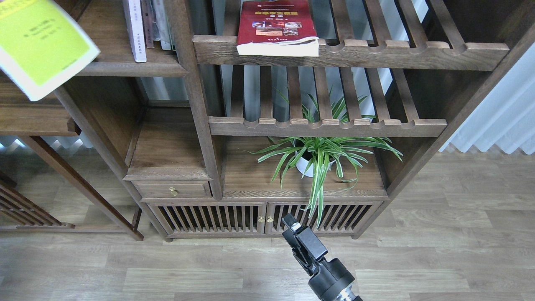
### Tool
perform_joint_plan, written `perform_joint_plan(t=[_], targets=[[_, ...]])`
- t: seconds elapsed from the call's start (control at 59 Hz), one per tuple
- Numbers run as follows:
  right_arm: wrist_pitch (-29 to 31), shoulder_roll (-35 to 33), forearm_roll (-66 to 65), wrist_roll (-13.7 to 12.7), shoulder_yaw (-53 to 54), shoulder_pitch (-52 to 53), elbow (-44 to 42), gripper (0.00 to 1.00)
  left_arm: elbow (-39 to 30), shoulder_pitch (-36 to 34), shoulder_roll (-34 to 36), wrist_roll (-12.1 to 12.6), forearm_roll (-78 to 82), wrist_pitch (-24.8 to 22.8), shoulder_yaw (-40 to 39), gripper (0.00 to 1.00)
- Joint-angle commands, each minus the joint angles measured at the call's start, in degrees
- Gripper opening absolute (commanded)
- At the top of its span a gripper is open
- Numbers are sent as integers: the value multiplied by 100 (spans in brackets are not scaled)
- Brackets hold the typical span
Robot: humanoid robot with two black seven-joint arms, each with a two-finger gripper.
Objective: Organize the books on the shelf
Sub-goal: 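Lift the yellow book with the left gripper up to the upper shelf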
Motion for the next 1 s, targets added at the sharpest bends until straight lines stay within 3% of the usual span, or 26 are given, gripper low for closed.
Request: perform_joint_plan(t=[0.0,0.441,0.662,0.984], targets=[[0,0,-1,0,3,-3,0,99,44,-238,-7,0,127,2,109,1],[0,0,17,0,-15,-12,27,98,378,-818,-25,0,619,2,188,1],[0,26,26,0,-32,-12,27,98,1090,-1609,-227,0,918,2,750,1],[0,44,26,0,-6,-3,27,98,1986,-2365,-983,0,1480,2,891,1]])
